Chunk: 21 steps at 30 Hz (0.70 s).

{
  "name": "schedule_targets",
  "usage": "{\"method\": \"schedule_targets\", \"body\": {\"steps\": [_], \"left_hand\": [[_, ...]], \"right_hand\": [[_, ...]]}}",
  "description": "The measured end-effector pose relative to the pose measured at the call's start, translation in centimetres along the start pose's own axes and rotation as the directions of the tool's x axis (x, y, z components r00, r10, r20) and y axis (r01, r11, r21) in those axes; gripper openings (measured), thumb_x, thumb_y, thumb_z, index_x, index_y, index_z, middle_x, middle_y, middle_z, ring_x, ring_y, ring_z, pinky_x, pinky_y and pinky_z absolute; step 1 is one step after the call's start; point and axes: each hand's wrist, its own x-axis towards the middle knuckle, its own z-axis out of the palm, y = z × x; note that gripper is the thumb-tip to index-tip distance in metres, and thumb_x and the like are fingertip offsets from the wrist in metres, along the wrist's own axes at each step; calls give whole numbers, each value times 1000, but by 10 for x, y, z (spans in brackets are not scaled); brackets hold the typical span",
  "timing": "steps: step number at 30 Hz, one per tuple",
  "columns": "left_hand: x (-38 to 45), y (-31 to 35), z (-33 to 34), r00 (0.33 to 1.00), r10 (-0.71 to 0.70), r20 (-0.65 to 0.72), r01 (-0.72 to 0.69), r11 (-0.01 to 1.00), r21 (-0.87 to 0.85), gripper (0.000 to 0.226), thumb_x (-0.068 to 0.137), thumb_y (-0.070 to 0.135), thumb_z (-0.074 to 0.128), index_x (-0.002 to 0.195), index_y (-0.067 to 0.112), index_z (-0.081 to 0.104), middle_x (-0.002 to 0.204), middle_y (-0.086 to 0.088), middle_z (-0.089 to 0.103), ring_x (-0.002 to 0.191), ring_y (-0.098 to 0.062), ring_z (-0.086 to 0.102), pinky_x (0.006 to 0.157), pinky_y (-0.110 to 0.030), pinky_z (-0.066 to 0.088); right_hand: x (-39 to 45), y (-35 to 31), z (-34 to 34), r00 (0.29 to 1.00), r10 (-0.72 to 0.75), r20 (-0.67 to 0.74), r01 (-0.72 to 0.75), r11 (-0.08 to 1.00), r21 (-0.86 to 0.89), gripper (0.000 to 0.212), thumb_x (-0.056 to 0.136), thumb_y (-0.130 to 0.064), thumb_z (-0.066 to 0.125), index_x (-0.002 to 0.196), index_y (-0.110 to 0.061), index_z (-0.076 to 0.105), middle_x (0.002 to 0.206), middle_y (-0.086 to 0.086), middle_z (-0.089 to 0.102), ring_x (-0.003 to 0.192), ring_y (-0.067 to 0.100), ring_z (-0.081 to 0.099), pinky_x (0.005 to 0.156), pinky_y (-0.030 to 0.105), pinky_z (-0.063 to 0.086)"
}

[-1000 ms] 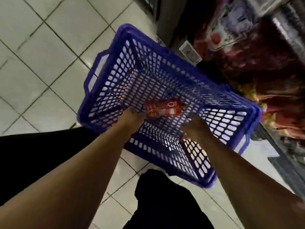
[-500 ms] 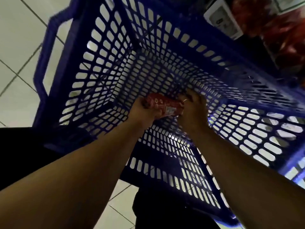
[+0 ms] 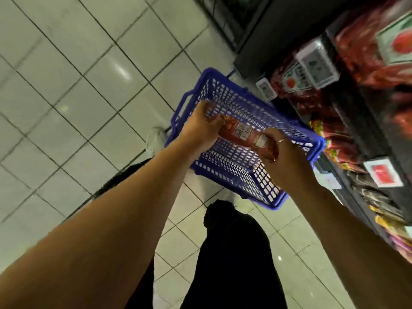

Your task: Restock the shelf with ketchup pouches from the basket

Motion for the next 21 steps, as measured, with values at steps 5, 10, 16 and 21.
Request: {"method": "schedule_targets", "body": {"steps": [5, 10, 16, 21], "left_hand": [[-118, 96, -78, 976, 90, 200, -103, 993, 53, 24, 74, 51, 75, 95, 39, 71, 90, 2, 75, 79, -17, 72, 78, -39, 61], [-221, 172, -104, 872, 378, 310, -459, 850, 257, 53, 64, 51, 84, 111, 37, 62, 98, 5, 68, 91, -15, 65, 78, -25, 46], [-305, 255, -107, 680, 610, 407, -724, 472, 502, 88, 55, 59, 89, 130, 25, 60, 121, -1, 55, 104, -17, 56, 98, -28, 46], [-350, 315, -90, 506, 743, 437, -862, 419, 286, 73, 62, 35, 90, 125, 27, 56, 102, 9, 72, 92, -12, 69, 83, -32, 55]], "right_hand": [[-81, -111, -137, 997, -69, -44, 75, 987, 139, 23, 80, -47, 69, 102, -40, 70, 85, -24, 71, 85, -5, 69, 80, 25, 57], [-145, -199, -263, 994, -105, -3, 105, 993, -54, 22, 84, -48, 74, 89, -27, 74, 72, -8, 69, 69, 12, 65, 66, 29, 52], [-217, -267, -361, 990, -131, -59, 129, 991, -27, 22, 83, -45, 76, 89, -23, 79, 70, -6, 74, 64, 12, 69, 64, 31, 56], [-243, -272, -411, 922, -105, -372, 155, 982, 107, 33, 80, -48, 79, 78, -15, 76, 68, 4, 72, 59, 11, 62, 62, 32, 51]]}}
